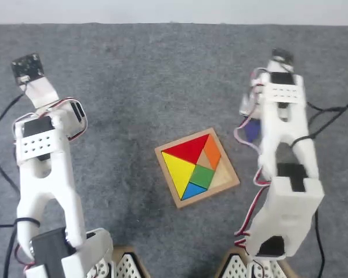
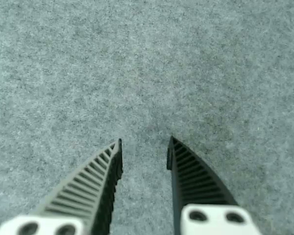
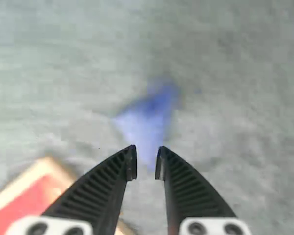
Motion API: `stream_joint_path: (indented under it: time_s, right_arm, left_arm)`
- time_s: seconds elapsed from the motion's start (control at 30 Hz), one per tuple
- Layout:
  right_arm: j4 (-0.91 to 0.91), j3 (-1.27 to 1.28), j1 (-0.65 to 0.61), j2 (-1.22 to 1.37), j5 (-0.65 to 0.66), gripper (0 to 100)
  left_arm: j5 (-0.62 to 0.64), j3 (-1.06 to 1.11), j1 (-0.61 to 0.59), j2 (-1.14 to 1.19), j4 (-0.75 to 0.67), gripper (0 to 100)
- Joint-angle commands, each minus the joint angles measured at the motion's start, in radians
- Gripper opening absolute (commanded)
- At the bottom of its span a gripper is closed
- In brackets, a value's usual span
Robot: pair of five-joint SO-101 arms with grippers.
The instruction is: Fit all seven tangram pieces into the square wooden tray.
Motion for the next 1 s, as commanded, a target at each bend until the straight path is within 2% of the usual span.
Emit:
stream_joint_path:
  time_s: [0.0,0.17,0.3,0.43,0.77,0.93,0.97]
  right_arm:
    - [-0.079,-0.006,-0.042,-0.042,0.008,14.5]
    - [-0.131,-0.049,-0.047,0.12,0.018,21.5]
    - [-0.018,-0.178,-0.053,0.234,0.049,22.3]
    - [0.07,-0.278,-0.002,0.306,0.006,22.1]
    - [0.154,-0.276,0.104,0.357,0.029,21.8]
    - [0.156,-0.276,0.157,0.335,0.028,10.7]
    - [0.159,-0.275,0.166,0.317,0.028,11.2]
  left_arm:
    - [0.002,-0.038,0.008,-0.005,0.0,15]
    - [0.002,-0.038,0.008,-0.005,0.0,15]
    - [0.002,-0.038,0.005,-0.005,0.0,15]
    - [0.002,-0.038,0.006,-0.005,0.0,15]
    - [0.002,-0.038,0.005,-0.005,0.0,15]
    - [0.002,-0.038,0.006,-0.005,0.0,15]
    - [0.002,-0.038,0.006,-0.005,0.0,15]
